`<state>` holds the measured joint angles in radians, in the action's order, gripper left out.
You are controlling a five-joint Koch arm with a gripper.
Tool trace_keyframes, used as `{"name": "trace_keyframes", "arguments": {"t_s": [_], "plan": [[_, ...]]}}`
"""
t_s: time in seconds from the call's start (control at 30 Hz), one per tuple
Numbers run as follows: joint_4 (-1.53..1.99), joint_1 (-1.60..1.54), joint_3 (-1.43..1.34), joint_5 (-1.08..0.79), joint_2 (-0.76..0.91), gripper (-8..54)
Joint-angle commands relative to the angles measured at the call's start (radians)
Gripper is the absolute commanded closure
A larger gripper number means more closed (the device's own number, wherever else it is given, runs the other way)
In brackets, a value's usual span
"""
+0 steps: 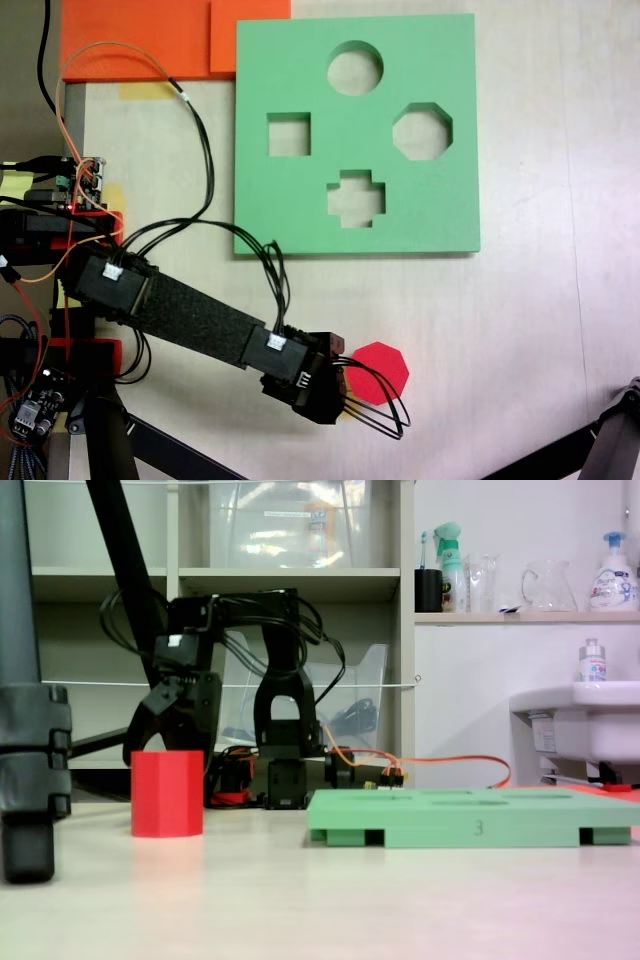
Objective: Put the octagonal pillar block into the corresponding hole
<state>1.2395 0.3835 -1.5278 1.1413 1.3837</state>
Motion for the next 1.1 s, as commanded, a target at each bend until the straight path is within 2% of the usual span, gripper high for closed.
{"name": "trace_keyframes", "arguments": {"t_s": [0.0, 0.03, 0.07, 0.1, 0.3, 0.63, 1.07], "plan": [[0.009, 0.002, 0.057, -0.043, 0.055, 5.5], [0.009, -0.002, 0.067, -0.052, 0.055, 4.5], [0.009, -0.006, 0.075, -0.069, 0.055, 0.3], [0.009, -0.014, 0.083, -0.075, 0.049, -6.9], [0.014, -0.060, 0.147, -0.267, -0.008, -6.6], [0.295, -0.100, 0.469, -0.676, -0.241, -6.5], [0.446, -0.075, 0.557, -0.859, -0.364, -6.4]]}}
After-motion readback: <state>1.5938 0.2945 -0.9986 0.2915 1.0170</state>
